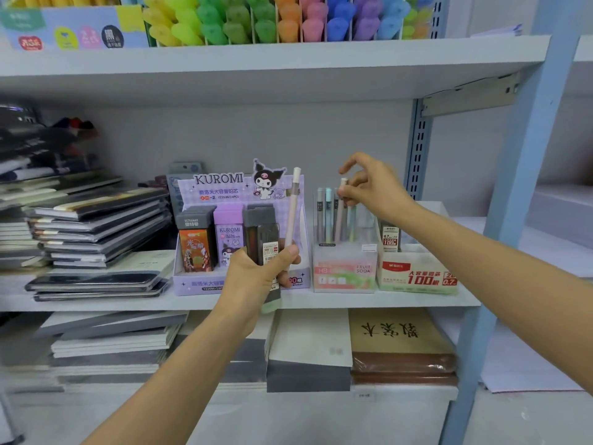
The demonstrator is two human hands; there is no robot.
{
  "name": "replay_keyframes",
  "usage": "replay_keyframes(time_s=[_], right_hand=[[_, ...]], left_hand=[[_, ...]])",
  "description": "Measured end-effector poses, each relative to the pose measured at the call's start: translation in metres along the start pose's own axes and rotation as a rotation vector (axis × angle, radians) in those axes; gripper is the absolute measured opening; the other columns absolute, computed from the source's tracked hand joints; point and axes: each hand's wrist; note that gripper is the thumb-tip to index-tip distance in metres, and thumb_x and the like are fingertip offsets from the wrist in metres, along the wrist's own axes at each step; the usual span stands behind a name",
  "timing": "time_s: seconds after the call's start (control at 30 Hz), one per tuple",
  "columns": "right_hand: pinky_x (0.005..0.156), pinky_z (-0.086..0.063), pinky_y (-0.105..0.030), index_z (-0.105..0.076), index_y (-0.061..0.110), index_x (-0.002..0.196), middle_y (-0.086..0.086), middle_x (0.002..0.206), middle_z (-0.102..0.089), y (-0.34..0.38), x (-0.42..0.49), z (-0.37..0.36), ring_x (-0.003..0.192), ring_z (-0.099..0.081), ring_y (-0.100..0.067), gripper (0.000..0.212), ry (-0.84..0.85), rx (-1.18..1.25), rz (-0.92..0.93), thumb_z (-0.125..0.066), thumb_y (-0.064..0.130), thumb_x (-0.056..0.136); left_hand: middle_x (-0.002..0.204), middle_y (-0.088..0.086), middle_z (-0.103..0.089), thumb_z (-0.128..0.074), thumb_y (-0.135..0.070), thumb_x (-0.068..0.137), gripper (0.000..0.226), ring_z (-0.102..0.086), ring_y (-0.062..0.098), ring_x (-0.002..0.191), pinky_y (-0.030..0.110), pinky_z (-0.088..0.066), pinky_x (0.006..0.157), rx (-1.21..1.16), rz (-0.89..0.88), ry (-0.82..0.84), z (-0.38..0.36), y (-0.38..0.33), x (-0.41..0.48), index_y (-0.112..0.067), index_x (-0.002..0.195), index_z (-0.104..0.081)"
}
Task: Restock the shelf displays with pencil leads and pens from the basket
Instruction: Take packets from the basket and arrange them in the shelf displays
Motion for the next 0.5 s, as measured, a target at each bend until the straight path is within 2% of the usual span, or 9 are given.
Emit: replay_keyframes(time_s=[0.1, 0.17, 0.23, 0.3, 0.33, 0.4, 0.5], right_hand=[[0.066, -0.056, -0.027, -0.065, 0.007, 0.093, -0.002, 0.078, -0.066, 0.001, 0.003, -0.006, 0.066, -0.065, -0.010, 0.013, -0.086, -0.152, 0.059, -0.074, 0.010, 0.083], [0.066, -0.047, -0.025, -0.068, 0.010, 0.088, 0.008, 0.078, -0.057, 0.000, 0.004, -0.010, 0.068, -0.054, -0.003, 0.011, -0.103, -0.282, 0.074, -0.076, 0.014, 0.081], [0.073, -0.042, -0.026, -0.072, 0.011, 0.093, 0.013, 0.079, -0.048, 0.000, 0.003, -0.013, 0.076, -0.049, -0.005, 0.014, -0.080, -0.385, 0.063, -0.075, 0.018, 0.082], [0.076, -0.042, -0.026, -0.073, 0.013, 0.102, 0.016, 0.080, -0.048, 0.003, 0.001, -0.010, 0.080, -0.048, -0.006, 0.019, -0.057, -0.410, 0.044, -0.071, 0.022, 0.086], [0.076, -0.041, -0.023, -0.072, 0.014, 0.106, 0.014, 0.083, -0.053, 0.007, 0.000, -0.008, 0.078, -0.049, -0.004, 0.020, -0.068, -0.365, 0.034, -0.068, 0.024, 0.089], [0.069, -0.042, -0.016, -0.070, 0.017, 0.111, 0.005, 0.098, -0.067, 0.017, -0.008, -0.003, 0.074, -0.053, 0.000, 0.022, -0.087, -0.074, -0.016, -0.061, 0.027, 0.094], [0.065, -0.051, -0.019, -0.064, 0.012, 0.120, -0.007, 0.111, -0.071, 0.036, -0.024, 0.003, 0.079, -0.065, -0.007, 0.027, 0.129, 0.521, -0.116, -0.053, 0.025, 0.098]], left_hand=[[0.069, 0.002, -0.070, -0.073, -0.023, 0.084, 0.012, -0.053, 0.010, 0.048, 0.022, -0.050, 0.056, 0.004, 0.005, 0.020, 0.000, -0.001, -0.002, -0.013, 0.089, -0.070], [0.070, 0.004, -0.071, -0.073, -0.022, 0.084, 0.012, -0.052, 0.011, 0.048, 0.023, -0.051, 0.056, -0.011, 0.010, 0.034, 0.000, -0.003, -0.004, -0.012, 0.089, -0.070], [0.071, 0.004, -0.071, -0.072, -0.022, 0.084, 0.015, -0.052, 0.011, 0.048, 0.024, -0.051, 0.055, -0.031, 0.016, 0.045, -0.001, -0.005, -0.006, -0.009, 0.091, -0.070], [0.072, 0.003, -0.071, -0.073, -0.026, 0.080, 0.027, -0.051, 0.011, 0.048, 0.023, -0.050, 0.054, -0.051, 0.017, 0.074, -0.001, -0.007, -0.007, -0.005, 0.096, -0.070], [0.074, 0.004, -0.072, -0.073, -0.030, 0.077, 0.033, -0.051, 0.011, 0.048, 0.023, -0.050, 0.054, -0.061, 0.014, 0.096, -0.001, -0.008, -0.009, -0.004, 0.099, -0.070], [0.077, 0.006, -0.072, -0.072, -0.034, 0.074, 0.038, -0.050, 0.011, 0.049, 0.023, -0.050, 0.055, -0.064, 0.004, 0.141, -0.001, -0.009, -0.011, -0.005, 0.098, -0.071], [0.077, 0.008, -0.071, -0.071, -0.032, 0.077, 0.032, -0.050, 0.012, 0.049, 0.024, -0.050, 0.054, -0.064, -0.012, 0.203, -0.004, -0.010, -0.014, -0.006, 0.096, -0.073]])
Point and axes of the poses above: each hand's wrist, its own x-axis towards the middle knuckle, its own z-axis out of the back of the hand, y = z × x
